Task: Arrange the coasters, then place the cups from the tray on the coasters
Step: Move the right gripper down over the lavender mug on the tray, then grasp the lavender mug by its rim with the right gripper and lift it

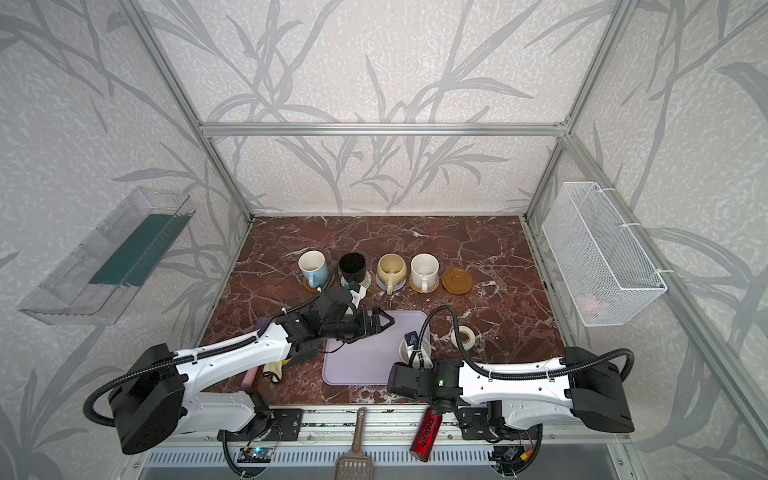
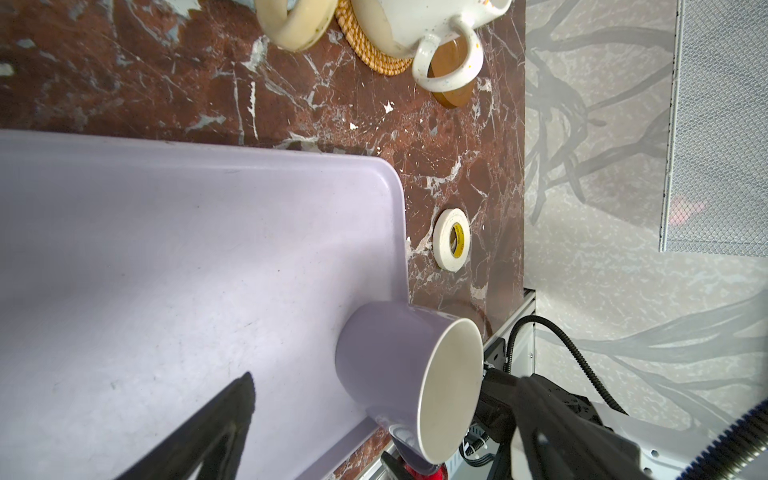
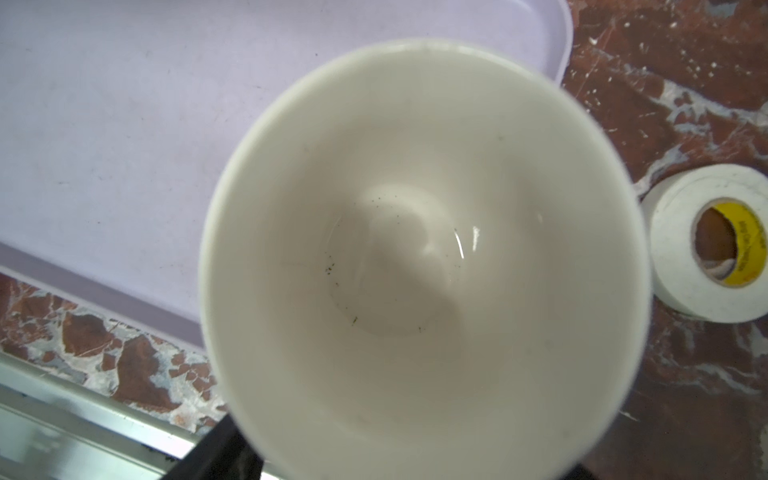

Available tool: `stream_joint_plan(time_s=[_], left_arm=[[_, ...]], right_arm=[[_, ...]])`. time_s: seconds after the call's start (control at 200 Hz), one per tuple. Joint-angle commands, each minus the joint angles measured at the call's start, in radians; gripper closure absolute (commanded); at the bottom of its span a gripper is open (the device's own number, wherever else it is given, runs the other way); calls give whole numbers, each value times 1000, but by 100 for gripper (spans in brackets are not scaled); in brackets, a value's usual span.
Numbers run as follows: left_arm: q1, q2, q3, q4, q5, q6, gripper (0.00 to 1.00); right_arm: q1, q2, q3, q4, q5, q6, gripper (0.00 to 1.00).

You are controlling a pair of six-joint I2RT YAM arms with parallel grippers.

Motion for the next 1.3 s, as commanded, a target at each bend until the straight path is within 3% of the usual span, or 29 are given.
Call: stream_joint_plan(time_s=[0.0, 0.16, 0.455, 0.62, 0.845, 0.92, 1.01, 1.065, 1.295], left_arm=[[-6, -9, -19, 35, 8, -29, 1], [-9, -13, -16, 17, 4, -27, 1], [-12, -20, -19, 14, -7, -22, 1], [-18, -32, -19, 7, -22, -22, 1], [-22, -26, -19, 5, -26, -23, 1], [-24, -25, -19, 9, -26, -25, 1], [-28, -28, -20, 16, -37, -28, 1], [-28, -27, -18, 18, -40, -28, 1], [-29, -14, -5, 20, -36, -28, 1]], right_arm=[[10, 13, -8, 6, 47, 36, 26], [8, 29, -7, 18, 42, 36, 35], [8, 55, -4, 28, 47, 47, 42], [9, 73, 7, 18, 44, 46, 74], [9, 73, 13, 12, 47, 43, 77], [8, 73, 15, 7, 48, 42, 90], [8, 69, 20, -3, 55, 52, 92], [8, 64, 22, -11, 62, 59, 100], [9, 28, 29, -12, 66, 56, 100]])
